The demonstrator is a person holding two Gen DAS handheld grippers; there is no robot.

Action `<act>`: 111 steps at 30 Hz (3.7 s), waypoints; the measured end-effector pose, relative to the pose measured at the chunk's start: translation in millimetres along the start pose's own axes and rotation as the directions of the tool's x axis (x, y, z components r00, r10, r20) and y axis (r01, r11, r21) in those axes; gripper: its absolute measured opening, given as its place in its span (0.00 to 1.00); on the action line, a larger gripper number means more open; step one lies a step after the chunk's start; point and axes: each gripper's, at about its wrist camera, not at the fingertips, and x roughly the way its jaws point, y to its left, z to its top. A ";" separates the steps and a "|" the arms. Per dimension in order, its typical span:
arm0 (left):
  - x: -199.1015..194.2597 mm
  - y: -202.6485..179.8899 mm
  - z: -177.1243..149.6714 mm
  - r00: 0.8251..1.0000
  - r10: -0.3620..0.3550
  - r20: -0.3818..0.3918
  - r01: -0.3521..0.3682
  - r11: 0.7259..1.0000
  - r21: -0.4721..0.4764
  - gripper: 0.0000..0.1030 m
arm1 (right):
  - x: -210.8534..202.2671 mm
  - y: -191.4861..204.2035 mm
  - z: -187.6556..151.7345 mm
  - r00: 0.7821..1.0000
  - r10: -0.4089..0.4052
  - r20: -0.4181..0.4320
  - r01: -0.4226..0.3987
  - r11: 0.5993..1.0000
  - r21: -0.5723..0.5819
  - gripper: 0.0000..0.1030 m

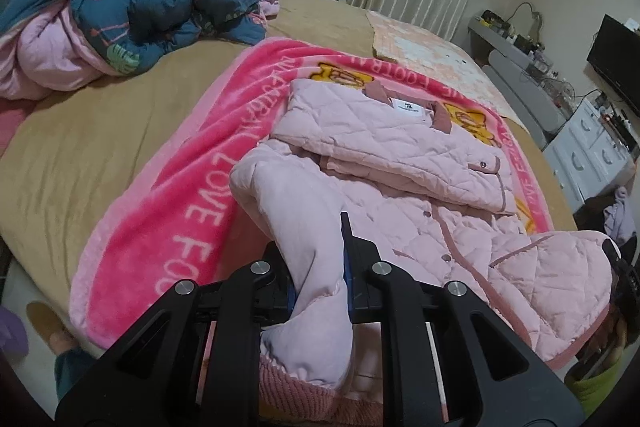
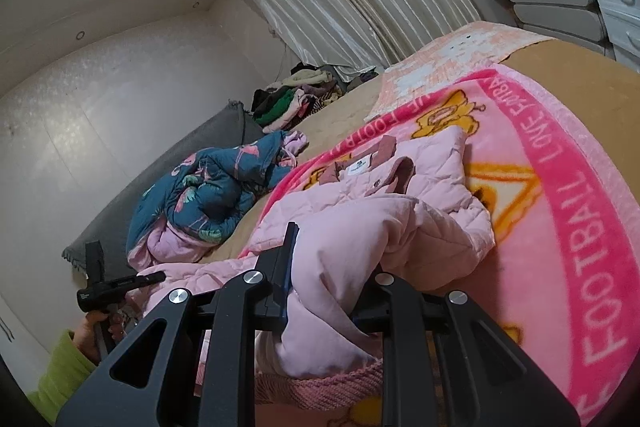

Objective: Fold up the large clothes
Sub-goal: 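Lift the hem with both tools and fold it toward the collar, then lower the hem onto the folded part and open the right tool, then grasp the edge of the folded pink jacket with both tools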

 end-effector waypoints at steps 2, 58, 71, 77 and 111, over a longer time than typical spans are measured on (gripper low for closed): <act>-0.9 0.8 3.2 1.000 -0.004 0.009 0.004 1.000 -0.002 0.09 | 3.8 -0.2 6.5 1.000 0.004 0.005 -0.004 1.000 0.012 0.18; 121.1 16.7 134.9 0.990 -0.104 0.096 0.099 0.994 0.049 0.14 | 164.0 -49.1 127.1 0.966 -0.256 -0.022 0.257 0.962 0.088 0.20; 138.1 17.2 145.5 0.968 -0.212 0.131 0.216 0.976 -0.015 0.64 | 218.9 -92.9 134.9 0.937 -0.320 -0.137 0.341 0.923 0.176 0.22; 102.2 20.1 158.3 0.931 -0.176 0.319 0.197 0.980 -0.036 0.85 | 237.5 -105.7 135.5 0.930 -0.323 -0.176 0.358 0.906 0.226 0.27; 191.2 76.7 103.4 0.998 -0.030 0.054 0.029 0.999 0.017 0.91 | 209.3 -66.4 71.9 0.801 -0.596 -0.049 0.548 0.765 -0.339 0.96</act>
